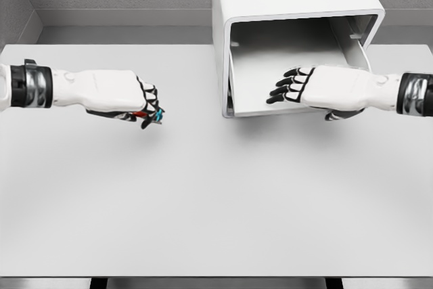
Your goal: Slide open multi-storey tabletop storage cabinets and put open load switch and slide close multi-storey tabletop storage cabinets
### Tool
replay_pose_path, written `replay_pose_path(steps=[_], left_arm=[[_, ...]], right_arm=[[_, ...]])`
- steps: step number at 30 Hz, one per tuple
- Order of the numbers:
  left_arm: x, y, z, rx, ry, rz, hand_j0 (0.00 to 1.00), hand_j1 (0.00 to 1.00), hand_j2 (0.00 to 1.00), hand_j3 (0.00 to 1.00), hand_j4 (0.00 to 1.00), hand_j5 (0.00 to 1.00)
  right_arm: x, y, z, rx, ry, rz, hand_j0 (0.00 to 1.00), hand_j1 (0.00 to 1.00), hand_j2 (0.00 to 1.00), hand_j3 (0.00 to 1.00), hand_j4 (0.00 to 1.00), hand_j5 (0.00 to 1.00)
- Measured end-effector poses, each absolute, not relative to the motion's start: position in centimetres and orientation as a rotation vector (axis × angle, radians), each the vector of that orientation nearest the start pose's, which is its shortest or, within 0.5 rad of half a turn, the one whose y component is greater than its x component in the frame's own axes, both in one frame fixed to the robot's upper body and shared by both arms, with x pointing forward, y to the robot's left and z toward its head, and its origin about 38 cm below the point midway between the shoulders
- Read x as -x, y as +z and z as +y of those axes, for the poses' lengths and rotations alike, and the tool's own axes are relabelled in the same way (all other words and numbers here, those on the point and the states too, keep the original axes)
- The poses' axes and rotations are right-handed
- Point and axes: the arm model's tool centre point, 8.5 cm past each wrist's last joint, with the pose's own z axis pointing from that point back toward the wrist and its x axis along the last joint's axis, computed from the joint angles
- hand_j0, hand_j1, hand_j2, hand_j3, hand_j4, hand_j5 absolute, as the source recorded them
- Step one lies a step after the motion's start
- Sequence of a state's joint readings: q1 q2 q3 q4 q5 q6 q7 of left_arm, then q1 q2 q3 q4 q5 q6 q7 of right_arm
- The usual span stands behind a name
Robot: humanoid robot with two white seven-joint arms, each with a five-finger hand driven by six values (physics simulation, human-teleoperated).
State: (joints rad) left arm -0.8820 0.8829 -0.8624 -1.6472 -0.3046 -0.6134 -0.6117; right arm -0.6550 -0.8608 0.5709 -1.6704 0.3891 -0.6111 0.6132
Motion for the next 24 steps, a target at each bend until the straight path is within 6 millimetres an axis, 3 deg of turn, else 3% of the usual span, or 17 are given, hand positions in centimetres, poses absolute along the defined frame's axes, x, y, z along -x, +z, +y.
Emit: replay_pose_path(steps=[9,15,20,24], left_arm=[[-40.1,31.0,21.0,0.424,2.786,1.712,0.35,0.35,0.35,0.35,0.35,0.35],[-40.1,32.2,19.3,0.416,2.718,1.735,0.35,0.35,0.35,0.35,0.35,0.35],[-40.2,33.1,18.5,0.427,2.682,1.741,0.35,0.35,0.35,0.35,0.35,0.35],[-40.3,33.7,17.7,0.423,2.653,1.751,0.35,0.35,0.35,0.35,0.35,0.35]], right_arm=[[-39.9,26.9,-27.5,-0.568,-2.899,1.911,1.0,1.0,1.0,1.0,1.0,1.0],[-39.6,30.0,-29.0,-0.618,-2.815,2.034,1.0,1.0,1.0,1.0,1.0,1.0],[-39.4,30.8,-29.1,-0.616,-2.787,2.066,1.0,1.0,1.0,1.0,1.0,1.0],[-38.7,30.9,-30.4,-0.558,-2.767,2.181,1.0,1.0,1.0,1.0,1.0,1.0]])
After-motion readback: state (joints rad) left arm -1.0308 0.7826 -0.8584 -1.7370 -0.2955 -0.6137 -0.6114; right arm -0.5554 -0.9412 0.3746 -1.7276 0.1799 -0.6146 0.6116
